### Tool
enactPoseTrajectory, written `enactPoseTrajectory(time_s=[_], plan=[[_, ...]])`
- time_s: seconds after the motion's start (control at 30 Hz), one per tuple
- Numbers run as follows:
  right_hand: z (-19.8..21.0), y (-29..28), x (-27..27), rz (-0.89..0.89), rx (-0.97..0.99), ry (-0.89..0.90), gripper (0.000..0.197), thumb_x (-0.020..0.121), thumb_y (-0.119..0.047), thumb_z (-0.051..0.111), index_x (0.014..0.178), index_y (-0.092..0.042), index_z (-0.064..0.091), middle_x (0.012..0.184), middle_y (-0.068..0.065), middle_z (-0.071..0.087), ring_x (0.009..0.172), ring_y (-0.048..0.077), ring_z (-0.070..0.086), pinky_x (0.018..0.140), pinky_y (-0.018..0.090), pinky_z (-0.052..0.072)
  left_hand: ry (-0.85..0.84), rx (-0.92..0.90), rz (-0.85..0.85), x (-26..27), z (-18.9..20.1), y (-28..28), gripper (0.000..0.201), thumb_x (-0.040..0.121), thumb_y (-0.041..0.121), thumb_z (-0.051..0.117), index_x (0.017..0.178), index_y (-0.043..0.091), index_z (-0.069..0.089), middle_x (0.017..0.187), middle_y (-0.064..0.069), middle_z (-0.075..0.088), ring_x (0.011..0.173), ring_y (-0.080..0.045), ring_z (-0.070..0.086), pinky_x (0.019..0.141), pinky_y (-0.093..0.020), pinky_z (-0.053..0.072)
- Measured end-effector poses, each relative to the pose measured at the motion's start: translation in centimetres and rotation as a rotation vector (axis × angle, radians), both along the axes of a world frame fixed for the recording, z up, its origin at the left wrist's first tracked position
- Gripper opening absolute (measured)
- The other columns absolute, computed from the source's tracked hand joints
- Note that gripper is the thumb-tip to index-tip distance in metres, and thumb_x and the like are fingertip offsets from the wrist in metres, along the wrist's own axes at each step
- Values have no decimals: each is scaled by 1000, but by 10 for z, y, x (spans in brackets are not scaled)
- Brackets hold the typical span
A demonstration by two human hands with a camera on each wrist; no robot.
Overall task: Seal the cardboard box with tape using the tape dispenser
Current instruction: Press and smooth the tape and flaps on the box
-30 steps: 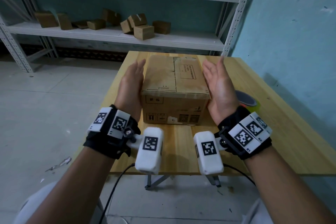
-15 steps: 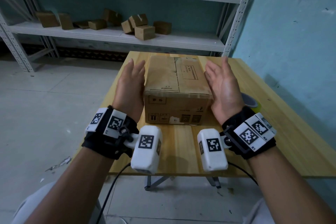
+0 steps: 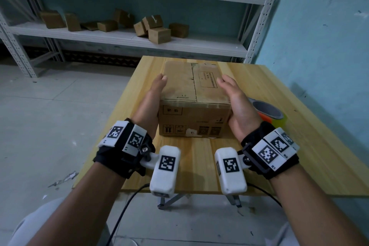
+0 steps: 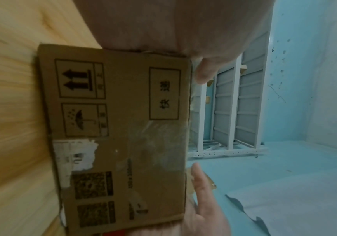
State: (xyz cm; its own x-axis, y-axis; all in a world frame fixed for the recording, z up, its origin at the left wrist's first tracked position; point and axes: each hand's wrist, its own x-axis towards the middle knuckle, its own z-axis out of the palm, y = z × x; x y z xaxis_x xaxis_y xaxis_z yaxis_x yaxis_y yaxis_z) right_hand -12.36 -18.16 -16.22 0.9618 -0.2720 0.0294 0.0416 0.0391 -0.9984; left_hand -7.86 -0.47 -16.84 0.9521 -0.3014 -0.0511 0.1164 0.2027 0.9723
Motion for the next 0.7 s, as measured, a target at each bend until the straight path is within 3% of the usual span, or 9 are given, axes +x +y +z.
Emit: enactPoseTrajectory(time_s=[0.13, 0.2, 0.3, 0.43, 0.6, 0.7], plan=[[-1, 0, 0, 5, -2, -16, 44, 101, -36, 47, 144, -26, 43, 126, -5, 66, 117, 13, 60, 98, 34, 46, -50, 54, 7, 0, -3, -2, 61, 93, 54, 39, 148, 31, 26, 144, -6, 45, 126, -26, 49, 107, -49, 37], [0, 0, 0, 4, 10, -16, 41, 101, -36, 47, 141, -26, 45, 124, -6, 66, 115, 12, 60, 95, 32, 46, -43, 48, 16, -1, -2, -2, 59, 95, 52, 38, 148, 32, 26, 144, -6, 44, 126, -25, 49, 107, -49, 38], [1, 1, -1, 9, 22, -16, 42, 101, -36, 47, 141, -26, 44, 127, -6, 64, 118, 12, 58, 102, 35, 43, -23, 36, 7, -3, -1, -2, 70, 84, 59, 45, 146, 31, 31, 143, -7, 47, 125, -27, 51, 105, -50, 40], [0, 0, -1, 14, 15, -5, 61, 96, -35, 56, 151, -25, 32, 140, -3, 55, 126, 15, 51, 110, 41, 37, -25, 32, 7, -3, -1, -2, 66, 90, 51, 49, 149, 31, 25, 146, -6, 42, 126, -26, 48, 105, -50, 40], [-3, -2, -4, 81, -45, -30, 84, 79, -24, 77, 149, -26, 32, 129, -4, 60, 118, 14, 58, 98, 35, 48, -64, 157, -42, -5, -1, 0, 95, 73, 41, 76, 148, 39, 18, 138, -3, 40, 114, -25, 53, 97, -43, 46], [-5, -4, -3, 91, -37, -36, 102, 67, -22, 82, 152, -28, 27, 134, -1, 55, 121, 16, 55, 99, 34, 49, -55, 153, -38, -7, 0, 1, 96, 75, 27, 77, 148, 38, 17, 134, -2, 39, 109, -25, 54, 87, -36, 51]])
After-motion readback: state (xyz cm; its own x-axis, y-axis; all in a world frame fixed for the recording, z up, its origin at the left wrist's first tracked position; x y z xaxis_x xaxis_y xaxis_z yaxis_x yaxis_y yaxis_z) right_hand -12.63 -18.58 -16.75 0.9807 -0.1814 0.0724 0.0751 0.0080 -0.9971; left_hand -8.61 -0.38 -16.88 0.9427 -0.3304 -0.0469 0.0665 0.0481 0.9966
